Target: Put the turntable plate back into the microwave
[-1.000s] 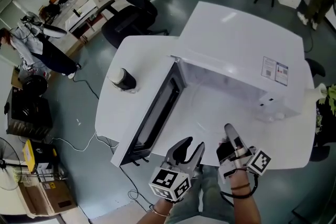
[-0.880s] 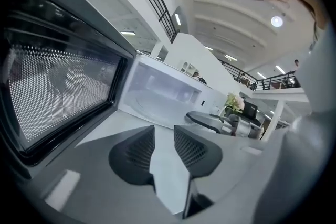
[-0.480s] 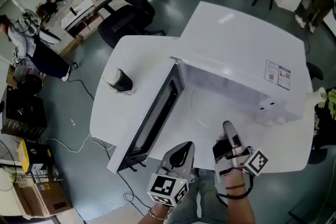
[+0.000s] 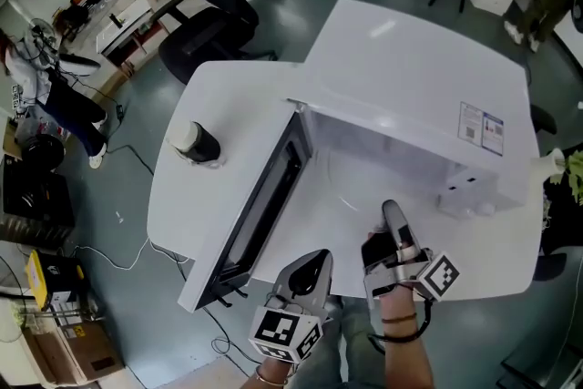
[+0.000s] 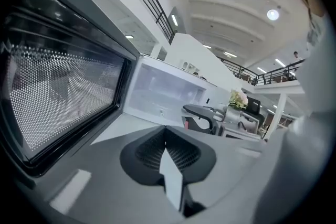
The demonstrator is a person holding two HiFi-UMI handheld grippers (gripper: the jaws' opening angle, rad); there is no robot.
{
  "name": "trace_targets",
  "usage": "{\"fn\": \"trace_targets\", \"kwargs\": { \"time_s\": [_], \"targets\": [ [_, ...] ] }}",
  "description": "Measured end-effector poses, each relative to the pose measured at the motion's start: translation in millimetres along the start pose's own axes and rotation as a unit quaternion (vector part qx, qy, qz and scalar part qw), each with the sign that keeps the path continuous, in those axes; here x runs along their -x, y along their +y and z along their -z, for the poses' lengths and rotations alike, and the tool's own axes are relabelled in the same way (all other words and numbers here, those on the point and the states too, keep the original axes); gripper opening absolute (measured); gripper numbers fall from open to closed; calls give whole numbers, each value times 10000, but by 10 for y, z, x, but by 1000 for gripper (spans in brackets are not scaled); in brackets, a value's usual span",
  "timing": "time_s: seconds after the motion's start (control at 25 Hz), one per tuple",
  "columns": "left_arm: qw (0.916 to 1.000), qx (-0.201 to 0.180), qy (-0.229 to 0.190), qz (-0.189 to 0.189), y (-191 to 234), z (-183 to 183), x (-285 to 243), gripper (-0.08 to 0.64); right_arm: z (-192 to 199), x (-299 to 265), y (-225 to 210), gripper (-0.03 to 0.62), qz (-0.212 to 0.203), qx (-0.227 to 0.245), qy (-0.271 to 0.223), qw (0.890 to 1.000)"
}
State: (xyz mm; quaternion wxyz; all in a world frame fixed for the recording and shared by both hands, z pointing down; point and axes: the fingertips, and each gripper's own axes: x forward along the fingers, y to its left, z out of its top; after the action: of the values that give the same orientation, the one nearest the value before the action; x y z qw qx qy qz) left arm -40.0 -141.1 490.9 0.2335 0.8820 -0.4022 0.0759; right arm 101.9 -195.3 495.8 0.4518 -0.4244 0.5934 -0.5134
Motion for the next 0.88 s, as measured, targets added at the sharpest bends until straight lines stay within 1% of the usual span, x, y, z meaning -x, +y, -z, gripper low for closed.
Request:
{"fn": "trace_targets", "kwargs": {
  "time_s": [0.32, 0.48, 0.68, 0.88],
  "targets": [
    [10000, -3, 60, -8, 64, 1, -69, 0, -134, -115, -63, 49, 84, 13, -285, 9996],
    [9999, 6, 79, -69, 109, -12, -111, 0, -183, -170, -87, 52, 130, 108, -365, 9992],
    [9999, 42, 98, -53, 128, -35, -172, 0, -217, -255, -124, 52, 156, 44, -465, 9988],
    [9998, 118, 124, -69, 165, -36, -236, 0, -271, -351, -158, 52, 174, 82, -527, 9984]
  ]
}}
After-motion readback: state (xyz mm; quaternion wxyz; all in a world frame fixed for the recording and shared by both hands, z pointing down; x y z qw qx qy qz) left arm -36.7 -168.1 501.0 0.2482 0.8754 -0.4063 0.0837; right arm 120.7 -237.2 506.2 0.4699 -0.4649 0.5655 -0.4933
